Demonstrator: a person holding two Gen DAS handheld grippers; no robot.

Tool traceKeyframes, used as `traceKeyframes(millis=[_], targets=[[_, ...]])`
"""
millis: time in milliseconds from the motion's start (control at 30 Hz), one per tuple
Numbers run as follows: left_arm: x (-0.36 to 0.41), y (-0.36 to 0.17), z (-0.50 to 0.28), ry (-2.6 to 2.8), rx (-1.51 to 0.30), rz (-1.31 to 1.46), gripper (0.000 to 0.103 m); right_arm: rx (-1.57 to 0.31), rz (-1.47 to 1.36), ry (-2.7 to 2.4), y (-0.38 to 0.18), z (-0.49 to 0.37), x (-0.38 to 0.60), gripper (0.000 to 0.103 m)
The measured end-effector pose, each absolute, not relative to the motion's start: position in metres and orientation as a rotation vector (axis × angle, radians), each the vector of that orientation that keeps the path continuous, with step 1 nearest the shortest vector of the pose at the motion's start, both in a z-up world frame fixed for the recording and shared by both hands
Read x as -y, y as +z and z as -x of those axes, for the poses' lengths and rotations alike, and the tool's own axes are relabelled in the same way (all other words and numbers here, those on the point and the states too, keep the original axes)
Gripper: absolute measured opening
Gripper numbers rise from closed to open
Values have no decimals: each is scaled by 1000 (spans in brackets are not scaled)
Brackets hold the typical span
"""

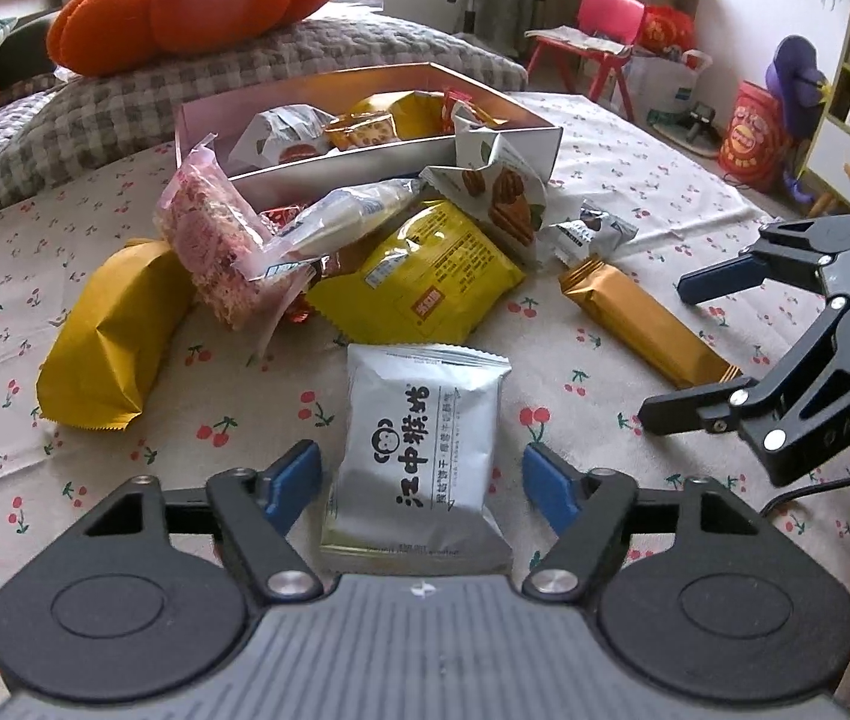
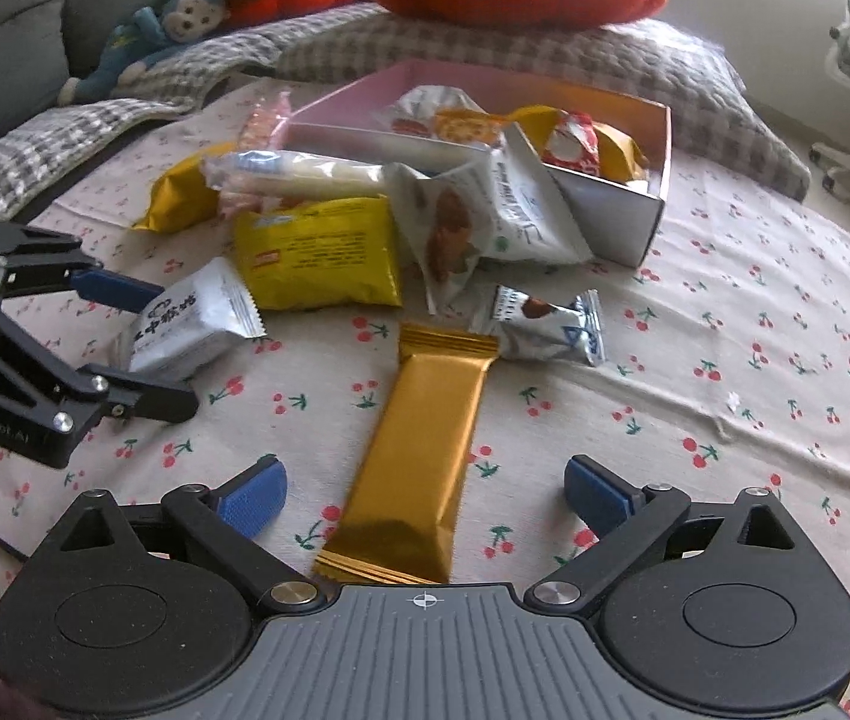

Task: Organize snacks
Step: 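Grasp the white packet with the left gripper while the right grasps the gold bar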

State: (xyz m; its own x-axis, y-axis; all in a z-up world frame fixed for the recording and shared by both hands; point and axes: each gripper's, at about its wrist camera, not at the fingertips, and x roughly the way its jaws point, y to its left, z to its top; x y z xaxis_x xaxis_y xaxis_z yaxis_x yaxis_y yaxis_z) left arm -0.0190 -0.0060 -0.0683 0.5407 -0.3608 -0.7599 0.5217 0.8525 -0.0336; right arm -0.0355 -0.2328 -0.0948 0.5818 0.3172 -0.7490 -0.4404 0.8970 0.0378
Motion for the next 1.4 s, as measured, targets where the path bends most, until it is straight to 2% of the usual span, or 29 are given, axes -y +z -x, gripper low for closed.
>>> traceKeyframes(millis=[200, 300, 500, 567, 600, 1400], targets=[[6, -67, 17, -522, -850, -197, 52, -819, 150, 451, -94, 35, 229, 94], [4, -66, 15, -517, -856, -184, 50, -808, 151, 458, -92, 36, 228, 84], [4, -64, 15, -517, -871, -173, 47, -794, 150, 476, -88, 38, 226, 50], [3, -63, 14, -526, -884, -153, 46, -793, 145, 476, -87, 37, 226, 33], [3, -62, 13, -529, -890, -145, 46, -795, 140, 476, -86, 36, 227, 31], [12, -33, 16, -552, -834, -108, 44, -744, 88, 462, -60, 36, 232, 29]])
